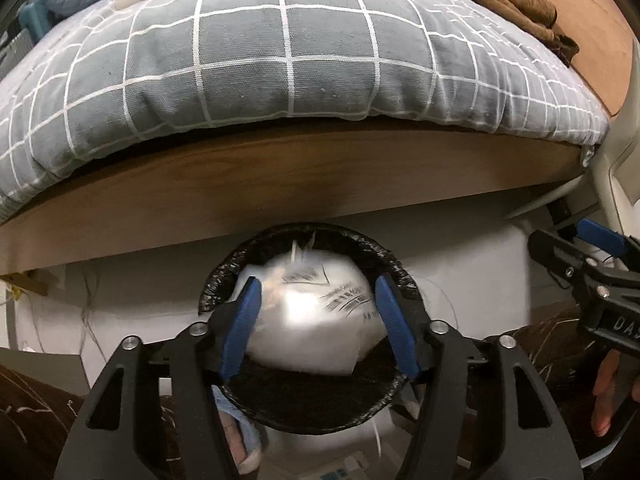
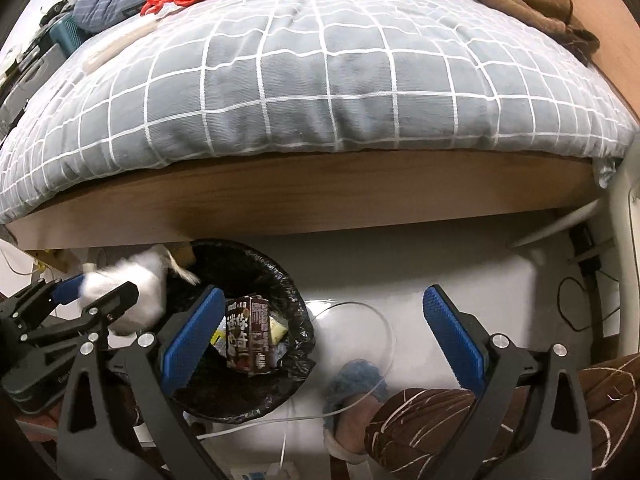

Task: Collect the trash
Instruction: 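Move both open tools back toward the bubble wrap and red bag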

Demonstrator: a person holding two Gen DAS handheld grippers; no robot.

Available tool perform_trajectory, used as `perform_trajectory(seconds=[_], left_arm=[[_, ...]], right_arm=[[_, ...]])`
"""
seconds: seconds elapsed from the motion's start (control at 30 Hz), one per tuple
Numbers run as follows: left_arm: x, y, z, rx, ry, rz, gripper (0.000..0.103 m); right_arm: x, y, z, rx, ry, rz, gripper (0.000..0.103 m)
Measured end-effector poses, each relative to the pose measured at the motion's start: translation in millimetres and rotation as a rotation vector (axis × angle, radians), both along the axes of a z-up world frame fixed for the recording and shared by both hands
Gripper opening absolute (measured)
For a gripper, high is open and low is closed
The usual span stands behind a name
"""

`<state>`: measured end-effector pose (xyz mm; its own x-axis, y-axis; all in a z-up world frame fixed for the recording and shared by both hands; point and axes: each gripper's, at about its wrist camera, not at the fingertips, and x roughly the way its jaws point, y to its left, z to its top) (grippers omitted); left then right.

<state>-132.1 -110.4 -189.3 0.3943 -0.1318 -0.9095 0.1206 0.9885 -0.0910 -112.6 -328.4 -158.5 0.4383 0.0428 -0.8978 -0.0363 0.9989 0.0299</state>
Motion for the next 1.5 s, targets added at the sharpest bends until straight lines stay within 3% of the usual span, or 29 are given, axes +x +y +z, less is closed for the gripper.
perform_trajectory(seconds=[0.37, 0.47, 1.07, 1.5], left_arm=[[2.8, 17.4, 9.2, 0.038, -0.057, 0.040, 0.094], [5.1, 24.1, 16.9, 0.036, -0.076, 0.060, 0.097], [33.1, 60.7, 101.8, 0.028, -0.240, 0.106, 0.097], [92.6, 93.4, 138.1, 0.050, -0.330, 0.152, 0.097]], right_arm=[[2.9, 10.1, 8.5, 0.009, -0.038, 0.021, 0.095], [4.6, 15.9, 15.4, 0.010, -0.061, 0.034, 0.095], [29.6, 54.4, 93.3, 0.022, -0.275, 0.115, 0.095], [90.6, 84.3, 128.8, 0.056, -0.373, 0.188, 0.095]])
